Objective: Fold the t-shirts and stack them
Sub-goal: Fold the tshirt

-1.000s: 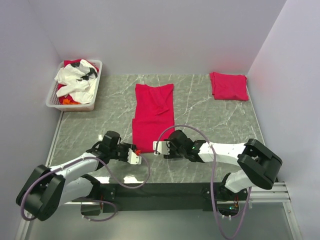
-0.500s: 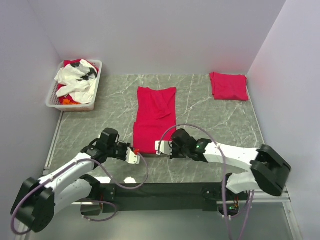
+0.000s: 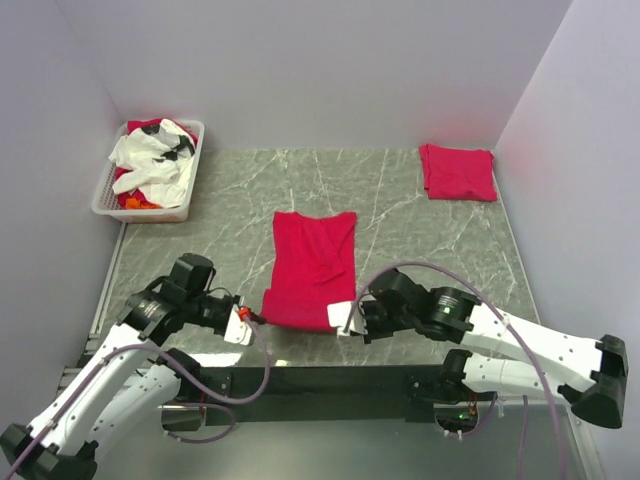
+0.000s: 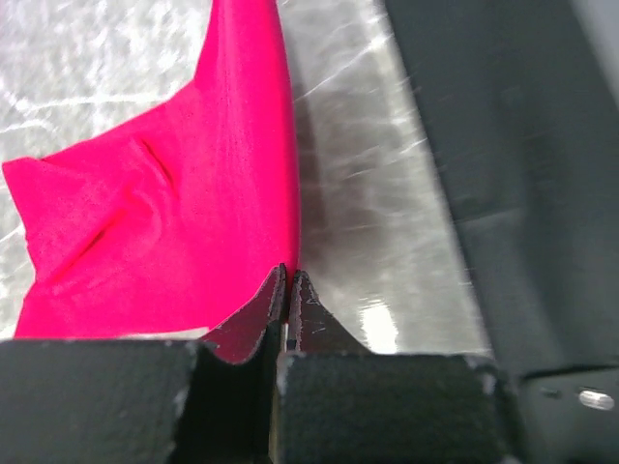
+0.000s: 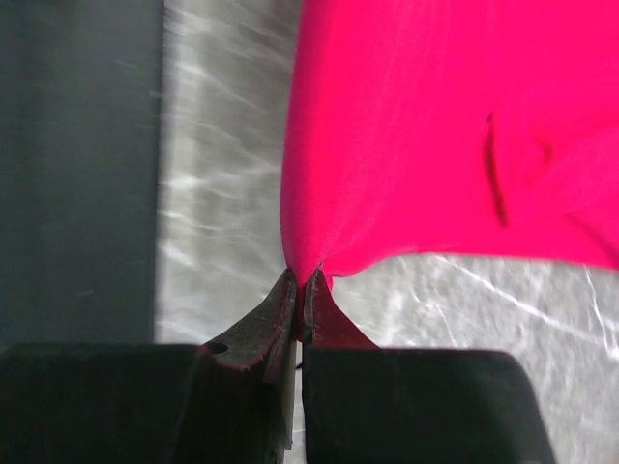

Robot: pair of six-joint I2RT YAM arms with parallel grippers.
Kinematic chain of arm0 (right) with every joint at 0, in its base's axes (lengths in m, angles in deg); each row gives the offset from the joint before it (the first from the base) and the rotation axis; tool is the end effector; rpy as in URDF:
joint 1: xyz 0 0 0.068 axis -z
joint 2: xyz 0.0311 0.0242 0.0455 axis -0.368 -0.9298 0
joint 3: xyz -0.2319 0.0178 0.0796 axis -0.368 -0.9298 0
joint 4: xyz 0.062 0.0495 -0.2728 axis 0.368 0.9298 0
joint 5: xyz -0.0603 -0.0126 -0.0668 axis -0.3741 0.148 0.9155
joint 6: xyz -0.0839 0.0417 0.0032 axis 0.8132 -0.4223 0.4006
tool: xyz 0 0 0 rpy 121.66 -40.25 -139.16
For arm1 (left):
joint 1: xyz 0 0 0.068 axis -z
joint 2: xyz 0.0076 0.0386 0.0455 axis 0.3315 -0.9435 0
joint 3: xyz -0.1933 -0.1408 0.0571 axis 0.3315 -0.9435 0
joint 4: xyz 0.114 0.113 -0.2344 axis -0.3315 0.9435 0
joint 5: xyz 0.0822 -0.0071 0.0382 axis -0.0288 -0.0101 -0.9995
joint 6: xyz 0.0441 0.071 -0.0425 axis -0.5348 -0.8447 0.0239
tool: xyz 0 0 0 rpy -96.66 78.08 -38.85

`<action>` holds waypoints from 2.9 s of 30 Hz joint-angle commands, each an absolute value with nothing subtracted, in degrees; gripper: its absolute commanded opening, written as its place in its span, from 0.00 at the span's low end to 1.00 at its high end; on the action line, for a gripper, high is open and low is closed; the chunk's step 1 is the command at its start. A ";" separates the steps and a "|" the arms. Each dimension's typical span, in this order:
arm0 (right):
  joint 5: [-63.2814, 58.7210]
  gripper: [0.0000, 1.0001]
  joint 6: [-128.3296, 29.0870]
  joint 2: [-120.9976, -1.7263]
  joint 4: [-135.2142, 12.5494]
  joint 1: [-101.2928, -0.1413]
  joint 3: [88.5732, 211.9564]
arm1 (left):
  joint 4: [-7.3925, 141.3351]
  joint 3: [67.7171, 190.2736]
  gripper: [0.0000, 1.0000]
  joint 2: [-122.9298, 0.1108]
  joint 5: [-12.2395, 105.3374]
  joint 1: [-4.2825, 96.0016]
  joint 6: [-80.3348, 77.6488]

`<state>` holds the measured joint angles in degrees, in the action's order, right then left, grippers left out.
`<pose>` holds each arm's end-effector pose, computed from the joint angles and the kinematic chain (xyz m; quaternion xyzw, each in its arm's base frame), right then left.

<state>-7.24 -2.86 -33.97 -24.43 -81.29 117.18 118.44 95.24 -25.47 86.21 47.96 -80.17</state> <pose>0.1148 0.2331 0.1931 -0.7355 0.5703 0.1613 0.3283 0.1377 -0.1466 0.2179 0.7303 0.4742 -0.2582 0.4185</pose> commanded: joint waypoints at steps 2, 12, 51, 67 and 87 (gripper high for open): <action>-11.33 0.00 -4.75 -28.98 -16.49 -83.73 121.12 | 132.52 98.75 0.01 -21.70 92.08 48.10 -81.39; -11.32 0.00 3.06 -33.44 -14.21 -74.52 127.01 | 123.22 107.87 0.00 -29.58 91.80 45.48 -69.52; -18.44 0.56 -11.59 -102.90 -13.60 -38.29 191.53 | 92.73 147.64 0.42 -103.64 90.85 22.53 -30.51; -43.16 0.34 -40.95 -99.01 -29.32 -44.70 157.34 | 72.83 110.71 0.37 -86.90 93.85 32.01 2.37; -49.15 0.43 -28.98 -84.16 -14.19 -47.97 158.81 | 123.24 131.08 0.40 -82.15 102.22 28.06 -39.53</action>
<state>-48.51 -31.19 -87.83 -15.86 -53.93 150.73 117.28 124.77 -82.32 103.43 29.93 -24.15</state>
